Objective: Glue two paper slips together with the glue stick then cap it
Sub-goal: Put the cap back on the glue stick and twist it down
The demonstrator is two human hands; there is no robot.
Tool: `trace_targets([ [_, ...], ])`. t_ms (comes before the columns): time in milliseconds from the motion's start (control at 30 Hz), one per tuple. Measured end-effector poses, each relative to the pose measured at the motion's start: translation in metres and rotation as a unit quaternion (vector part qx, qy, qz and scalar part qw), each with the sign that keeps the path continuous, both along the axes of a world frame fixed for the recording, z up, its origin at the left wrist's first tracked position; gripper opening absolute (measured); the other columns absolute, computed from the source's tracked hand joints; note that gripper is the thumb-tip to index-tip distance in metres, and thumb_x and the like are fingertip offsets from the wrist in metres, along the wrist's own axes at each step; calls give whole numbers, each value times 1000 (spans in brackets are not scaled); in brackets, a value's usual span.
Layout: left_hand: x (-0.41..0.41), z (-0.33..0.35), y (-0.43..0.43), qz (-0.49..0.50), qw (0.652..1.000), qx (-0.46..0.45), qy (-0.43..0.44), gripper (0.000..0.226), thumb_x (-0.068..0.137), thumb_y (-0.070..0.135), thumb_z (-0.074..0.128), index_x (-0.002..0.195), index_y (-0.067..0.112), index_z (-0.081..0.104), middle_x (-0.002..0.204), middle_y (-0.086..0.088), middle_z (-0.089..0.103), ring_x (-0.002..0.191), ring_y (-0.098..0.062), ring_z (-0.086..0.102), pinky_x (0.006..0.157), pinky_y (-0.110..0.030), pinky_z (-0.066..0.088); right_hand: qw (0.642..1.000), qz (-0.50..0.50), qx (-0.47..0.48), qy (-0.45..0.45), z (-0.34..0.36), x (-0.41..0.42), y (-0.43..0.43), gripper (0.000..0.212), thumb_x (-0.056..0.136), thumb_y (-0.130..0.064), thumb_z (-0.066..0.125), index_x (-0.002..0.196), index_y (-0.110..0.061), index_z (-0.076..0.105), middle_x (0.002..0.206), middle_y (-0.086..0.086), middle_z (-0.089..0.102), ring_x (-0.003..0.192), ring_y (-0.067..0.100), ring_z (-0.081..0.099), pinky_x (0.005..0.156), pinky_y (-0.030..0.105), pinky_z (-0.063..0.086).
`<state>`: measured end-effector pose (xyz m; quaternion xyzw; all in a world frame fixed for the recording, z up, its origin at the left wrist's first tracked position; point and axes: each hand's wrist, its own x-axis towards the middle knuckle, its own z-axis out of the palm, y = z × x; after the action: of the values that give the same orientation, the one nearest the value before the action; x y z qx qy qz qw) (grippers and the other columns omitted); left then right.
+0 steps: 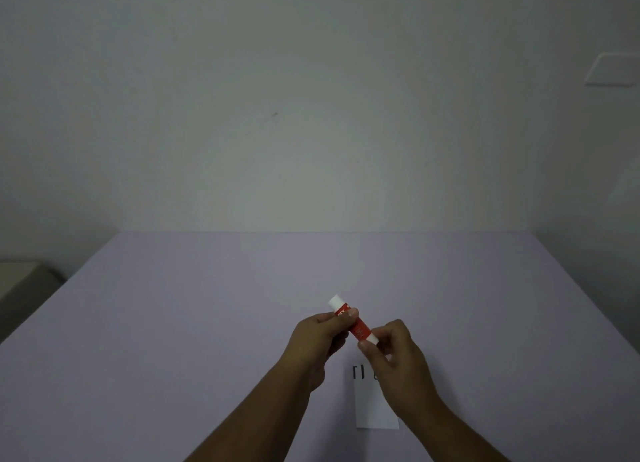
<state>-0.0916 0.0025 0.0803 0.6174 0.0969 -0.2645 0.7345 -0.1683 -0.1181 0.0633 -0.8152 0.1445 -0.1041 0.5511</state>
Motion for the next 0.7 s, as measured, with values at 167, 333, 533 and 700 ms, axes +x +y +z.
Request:
trace_targets([
  [167,4,-8,2,-14,1000,27,-3,40,75,31,76,104,6,67,99,-3,70,94,-15,63,81,-23,48,999,10,-40,31,-7,5,0,24,81,-31,67,80,-31,43,83,-9,56,74,10,57,58,10,40],
  [333,8,-17,5,-27,999,46,-13,40,73,33,77,102,6,70,99,-4,71,100,-18,62,84,-25,47,997,38,-29,54,-14,13,-2,15,82,-40,63,88,-40,49,86,-12,62,77,9,60,63,17,47],
  [533,24,-26,13,-134,990,29,5,57,65,46,77,113,20,63,115,2,62,110,-20,56,90,-27,46,995,12,27,92,-28,23,-9,9,88,-30,58,82,-35,54,83,-4,66,72,10,60,64,23,49],
  [700,71,-53,38,89,992,85,8,36,83,23,68,117,12,61,121,-11,62,103,-26,58,92,-34,46,985,-28,98,136,-54,30,-22,8,89,-28,57,85,-23,62,86,5,69,75,19,59,82,43,49],
])
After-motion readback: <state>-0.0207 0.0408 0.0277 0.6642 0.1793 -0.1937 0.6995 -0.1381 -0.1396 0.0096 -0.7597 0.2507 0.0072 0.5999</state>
